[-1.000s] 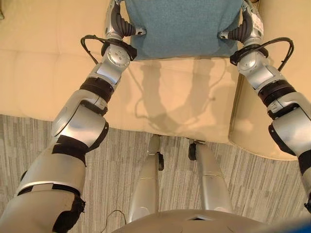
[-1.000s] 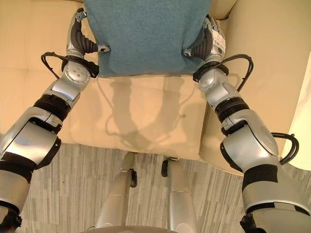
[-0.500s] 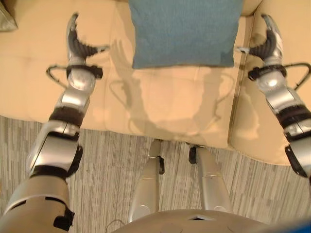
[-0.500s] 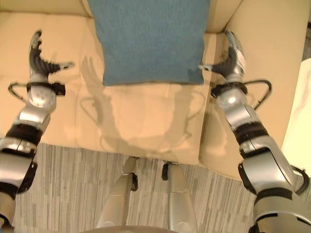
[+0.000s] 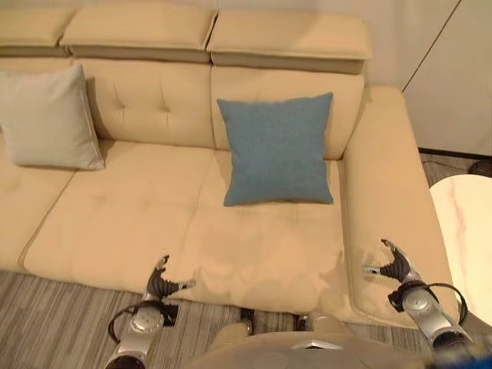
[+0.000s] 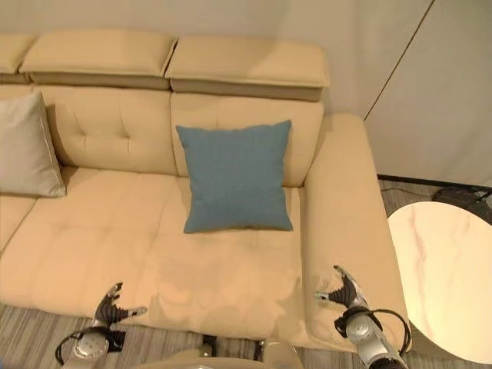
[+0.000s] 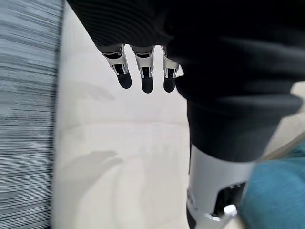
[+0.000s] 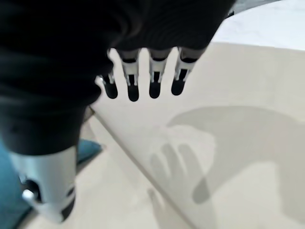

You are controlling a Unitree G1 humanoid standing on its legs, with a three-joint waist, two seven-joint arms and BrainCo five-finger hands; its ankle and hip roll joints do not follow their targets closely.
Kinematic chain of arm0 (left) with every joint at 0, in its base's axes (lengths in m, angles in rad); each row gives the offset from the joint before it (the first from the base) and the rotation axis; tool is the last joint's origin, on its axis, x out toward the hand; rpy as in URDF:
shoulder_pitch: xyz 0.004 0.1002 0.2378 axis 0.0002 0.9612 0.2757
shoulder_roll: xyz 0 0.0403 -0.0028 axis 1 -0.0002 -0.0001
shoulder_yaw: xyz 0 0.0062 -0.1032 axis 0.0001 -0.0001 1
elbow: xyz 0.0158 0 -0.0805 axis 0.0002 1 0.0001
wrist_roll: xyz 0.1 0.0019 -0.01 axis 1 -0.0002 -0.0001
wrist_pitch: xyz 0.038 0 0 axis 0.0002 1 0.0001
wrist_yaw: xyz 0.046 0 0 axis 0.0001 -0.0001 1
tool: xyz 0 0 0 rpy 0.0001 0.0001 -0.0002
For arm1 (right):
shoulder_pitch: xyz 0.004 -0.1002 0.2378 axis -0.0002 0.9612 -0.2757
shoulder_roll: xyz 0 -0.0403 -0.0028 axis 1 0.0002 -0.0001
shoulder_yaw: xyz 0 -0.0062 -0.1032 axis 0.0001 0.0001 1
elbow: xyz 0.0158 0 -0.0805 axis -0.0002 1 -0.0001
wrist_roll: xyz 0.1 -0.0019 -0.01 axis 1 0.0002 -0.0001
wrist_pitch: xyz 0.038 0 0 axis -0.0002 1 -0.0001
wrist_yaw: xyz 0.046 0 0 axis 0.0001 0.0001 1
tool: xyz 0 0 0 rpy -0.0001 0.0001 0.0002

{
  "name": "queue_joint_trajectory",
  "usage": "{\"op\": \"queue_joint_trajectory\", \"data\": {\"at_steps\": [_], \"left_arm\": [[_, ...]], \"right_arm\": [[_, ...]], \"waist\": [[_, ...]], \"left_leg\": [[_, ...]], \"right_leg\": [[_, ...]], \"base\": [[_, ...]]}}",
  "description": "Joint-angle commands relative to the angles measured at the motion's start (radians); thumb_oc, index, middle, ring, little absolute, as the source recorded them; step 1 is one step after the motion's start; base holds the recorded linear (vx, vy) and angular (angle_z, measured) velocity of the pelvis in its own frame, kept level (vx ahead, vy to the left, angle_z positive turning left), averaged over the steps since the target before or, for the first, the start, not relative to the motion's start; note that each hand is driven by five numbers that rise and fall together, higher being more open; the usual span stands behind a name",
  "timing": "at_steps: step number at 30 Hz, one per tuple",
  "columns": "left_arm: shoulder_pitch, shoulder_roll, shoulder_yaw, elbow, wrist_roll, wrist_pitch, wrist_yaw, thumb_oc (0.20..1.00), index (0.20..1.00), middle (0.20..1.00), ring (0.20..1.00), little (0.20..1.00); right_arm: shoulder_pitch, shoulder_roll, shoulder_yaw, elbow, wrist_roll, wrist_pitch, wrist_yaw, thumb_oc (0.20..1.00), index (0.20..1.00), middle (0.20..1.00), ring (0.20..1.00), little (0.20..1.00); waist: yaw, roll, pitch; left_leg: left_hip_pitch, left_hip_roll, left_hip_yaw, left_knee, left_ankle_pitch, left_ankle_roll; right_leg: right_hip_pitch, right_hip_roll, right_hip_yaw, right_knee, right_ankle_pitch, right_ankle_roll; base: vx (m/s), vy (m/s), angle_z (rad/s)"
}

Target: Pick up all the scattered cushions and arrange them neatly on the sofa.

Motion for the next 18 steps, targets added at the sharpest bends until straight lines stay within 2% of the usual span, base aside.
{"op": "queue_joint_trajectory", "data": {"at_steps": [1,5,10,12,13,14,15,18], "left_arm": [[-0.123,-0.016,0.027,0.126,0.105,0.011,-0.044,1.000,1.000,1.000,1.000,1.000],[-0.133,-0.040,0.011,0.258,0.141,0.028,-0.061,1.000,1.000,1.000,1.000,1.000],[-0.133,-0.053,0.009,0.317,0.168,0.040,-0.069,1.000,1.000,1.000,1.000,1.000],[-0.139,-0.058,0.007,0.332,0.173,0.048,-0.073,1.000,1.000,1.000,1.000,1.000],[-0.140,-0.061,0.005,0.338,0.175,0.047,-0.076,1.000,1.000,1.000,1.000,1.000],[-0.141,-0.061,0.005,0.338,0.175,0.047,-0.076,1.000,1.000,1.000,1.000,1.000],[-0.156,-0.074,0.006,0.350,0.162,0.056,-0.080,1.000,1.000,1.000,1.000,1.000],[-0.175,-0.088,0.005,0.353,0.153,0.057,-0.077,1.000,1.000,1.000,1.000,1.000]], "right_arm": [[-0.072,0.014,0.007,0.081,-0.051,-0.009,0.008,1.000,1.000,1.000,1.000,1.000],[-0.061,0.051,0.027,0.224,-0.052,0.006,0.014,1.000,1.000,1.000,1.000,1.000],[-0.055,0.077,0.024,0.318,-0.045,0.020,0.021,1.000,1.000,1.000,1.000,1.000],[-0.055,0.081,0.012,0.369,-0.031,0.038,0.021,1.000,1.000,1.000,1.000,1.000],[-0.060,0.080,0.010,0.376,-0.028,0.040,0.022,1.000,1.000,1.000,1.000,1.000],[-0.060,0.080,0.010,0.376,-0.028,0.040,0.022,1.000,1.000,1.000,1.000,1.000],[-0.070,0.079,0.013,0.384,-0.024,0.042,0.023,1.000,1.000,1.000,1.000,1.000],[-0.085,0.083,0.021,0.399,-0.026,0.051,0.027,1.000,1.000,1.000,1.000,1.000]], "waist": [[0.007,-0.084,0.085],[0.007,-0.087,0.073],[0.006,-0.091,0.064],[0.012,-0.108,0.082],[0.016,-0.116,0.090],[0.016,-0.115,0.091],[0.020,-0.121,0.097],[0.006,-0.115,0.080]], "left_leg": [[0.147,-0.041,0.065,-0.004,-0.120,-0.031],[0.198,-0.034,0.070,-0.004,-0.136,-0.031],[0.222,-0.026,0.070,-0.004,-0.145,-0.034],[0.198,-0.025,0.062,0.109,-0.184,-0.032],[0.188,-0.033,0.054,0.163,-0.220,-0.029],[0.185,-0.032,0.054,0.171,-0.225,-0.029],[0.184,-0.054,0.021,0.227,-0.270,-0.025],[0.207,-0.058,-0.002,0.243,-0.302,-0.022]], "right_leg": [[0.184,-0.021,0.014,-0.221,0.086,0.093],[0.233,-0.011,0.024,-0.223,0.067,0.088],[0.253,-0.002,0.034,-0.224,0.054,0.085],[0.268,-0.012,0.029,-0.224,0.056,0.080],[0.266,-0.020,0.029,-0.224,0.063,0.079],[0.266,-0.019,0.029,-0.224,0.063,0.079],[0.259,-0.028,0.032,-0.222,0.067,0.076],[0.242,-0.029,0.031,-0.220,0.078,0.076]], "base": [[0.09,-0.029,-0.06],[0.05,-0.046,-0.12],[-0.01,-0.046,0.02],[-0.12,-0.059,0.08],[-0.08,-0.013,0.10],[-0.14,0.018,0.06],[-0.12,0.038,0.03],[-0.08,0.055,0.04]]}}
